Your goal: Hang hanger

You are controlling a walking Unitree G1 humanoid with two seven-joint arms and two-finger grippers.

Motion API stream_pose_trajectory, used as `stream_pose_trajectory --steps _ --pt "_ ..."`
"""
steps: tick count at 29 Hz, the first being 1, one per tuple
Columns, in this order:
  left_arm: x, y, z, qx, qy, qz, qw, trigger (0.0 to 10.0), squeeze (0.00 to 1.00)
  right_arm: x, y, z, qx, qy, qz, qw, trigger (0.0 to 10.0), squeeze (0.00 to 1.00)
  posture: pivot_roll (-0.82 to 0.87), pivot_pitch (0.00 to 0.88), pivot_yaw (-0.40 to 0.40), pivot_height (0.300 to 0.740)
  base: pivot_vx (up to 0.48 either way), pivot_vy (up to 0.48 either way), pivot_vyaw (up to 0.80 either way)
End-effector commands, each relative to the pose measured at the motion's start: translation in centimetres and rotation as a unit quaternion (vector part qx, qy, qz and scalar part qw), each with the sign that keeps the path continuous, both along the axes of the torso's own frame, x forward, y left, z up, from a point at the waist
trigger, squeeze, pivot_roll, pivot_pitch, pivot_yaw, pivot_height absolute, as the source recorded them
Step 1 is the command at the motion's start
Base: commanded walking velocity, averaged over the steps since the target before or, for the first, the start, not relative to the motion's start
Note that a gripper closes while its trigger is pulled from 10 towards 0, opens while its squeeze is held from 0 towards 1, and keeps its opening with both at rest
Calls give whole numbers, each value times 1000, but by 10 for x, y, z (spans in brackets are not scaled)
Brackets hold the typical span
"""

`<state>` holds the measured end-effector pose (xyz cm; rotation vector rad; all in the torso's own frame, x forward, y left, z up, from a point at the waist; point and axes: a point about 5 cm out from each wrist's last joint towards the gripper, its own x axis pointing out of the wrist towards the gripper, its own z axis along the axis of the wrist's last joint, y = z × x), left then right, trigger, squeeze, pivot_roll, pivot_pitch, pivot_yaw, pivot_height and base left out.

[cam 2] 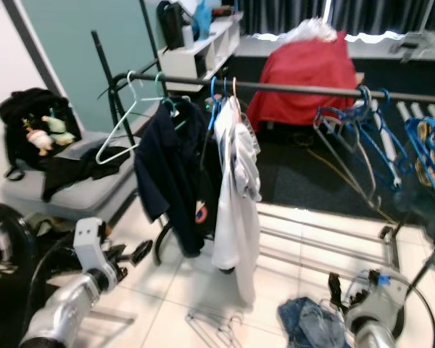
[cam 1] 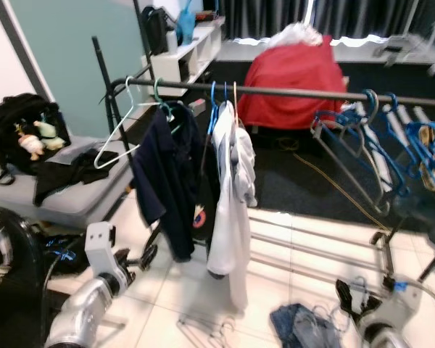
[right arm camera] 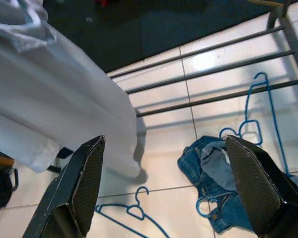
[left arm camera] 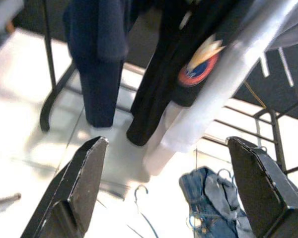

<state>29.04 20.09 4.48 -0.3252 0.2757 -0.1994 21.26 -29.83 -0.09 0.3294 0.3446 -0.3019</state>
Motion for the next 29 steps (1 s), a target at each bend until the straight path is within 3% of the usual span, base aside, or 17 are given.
stream_pose_trajectory --steps 1,8,10,23,29 --pt "3 2 0 29 -3 -3 1000 10000 0 1 5 -3 0 0 10 1000 10000 0 -150 0 60 710 0 0 0" --pt "1 5 -10 69 13 -3 998 10000 0 3 7 -4 -1 0 14 1000 10000 0 -151 0 65 710 0 0 0" --pt "-7 9 -28 86 46 2 995 10000 0 5 14 -5 -14 2 41 999 10000 0 -144 0 79 710 0 0 391" --pt "-18 1 -42 93 64 -21 993 10000 0 6 19 -6 -25 7 66 997 10000 0 -130 0 73 710 0 0 779" --pt "-19 -5 -45 100 67 -54 991 10000 0 3 12 -7 0 1 32 999 10000 0 -131 0 77 710 0 0 0"
